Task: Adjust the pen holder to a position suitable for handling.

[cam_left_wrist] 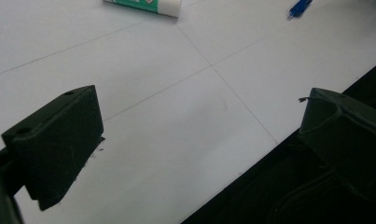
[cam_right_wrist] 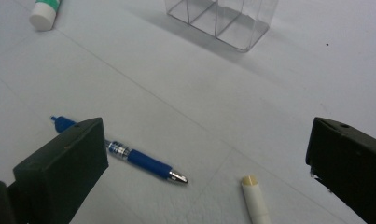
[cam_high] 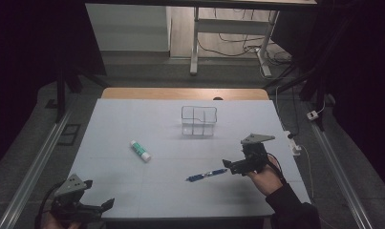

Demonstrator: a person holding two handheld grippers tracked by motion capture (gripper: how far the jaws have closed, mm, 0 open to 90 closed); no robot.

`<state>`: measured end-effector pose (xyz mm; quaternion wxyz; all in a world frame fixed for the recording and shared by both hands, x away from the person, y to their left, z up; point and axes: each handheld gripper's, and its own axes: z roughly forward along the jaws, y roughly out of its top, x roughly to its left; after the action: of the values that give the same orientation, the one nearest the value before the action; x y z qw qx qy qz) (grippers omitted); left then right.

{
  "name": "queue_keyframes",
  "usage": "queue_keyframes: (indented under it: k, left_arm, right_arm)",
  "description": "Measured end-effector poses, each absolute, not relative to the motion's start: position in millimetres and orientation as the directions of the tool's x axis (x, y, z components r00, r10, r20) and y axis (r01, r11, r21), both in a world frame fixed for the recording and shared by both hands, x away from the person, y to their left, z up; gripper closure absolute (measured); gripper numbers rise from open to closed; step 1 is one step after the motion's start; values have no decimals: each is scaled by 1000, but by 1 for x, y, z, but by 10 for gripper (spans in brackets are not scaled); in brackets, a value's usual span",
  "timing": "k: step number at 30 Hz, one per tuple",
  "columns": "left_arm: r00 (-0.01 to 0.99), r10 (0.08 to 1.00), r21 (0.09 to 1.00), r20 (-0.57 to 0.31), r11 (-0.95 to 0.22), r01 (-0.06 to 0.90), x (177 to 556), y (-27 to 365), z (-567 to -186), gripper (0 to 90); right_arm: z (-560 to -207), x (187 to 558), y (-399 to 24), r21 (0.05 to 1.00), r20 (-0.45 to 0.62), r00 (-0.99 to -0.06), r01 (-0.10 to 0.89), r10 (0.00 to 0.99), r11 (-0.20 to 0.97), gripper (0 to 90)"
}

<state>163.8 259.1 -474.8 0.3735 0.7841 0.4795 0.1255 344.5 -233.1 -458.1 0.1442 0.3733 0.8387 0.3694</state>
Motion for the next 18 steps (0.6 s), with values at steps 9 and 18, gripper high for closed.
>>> queue_keyframes:
  k: [9, 18]
  left_arm:
    - [511, 844, 705, -162, -263, 658, 164, 259, -475, 0]
    - [513, 843, 703, -162, -267, 660, 164, 259, -475, 0]
  right_arm:
    - [-461, 362, -224, 729, 34, -678, 520, 734, 446, 0]
    - [-466, 390, -211, 722, 38, -667, 533, 745, 440, 0]
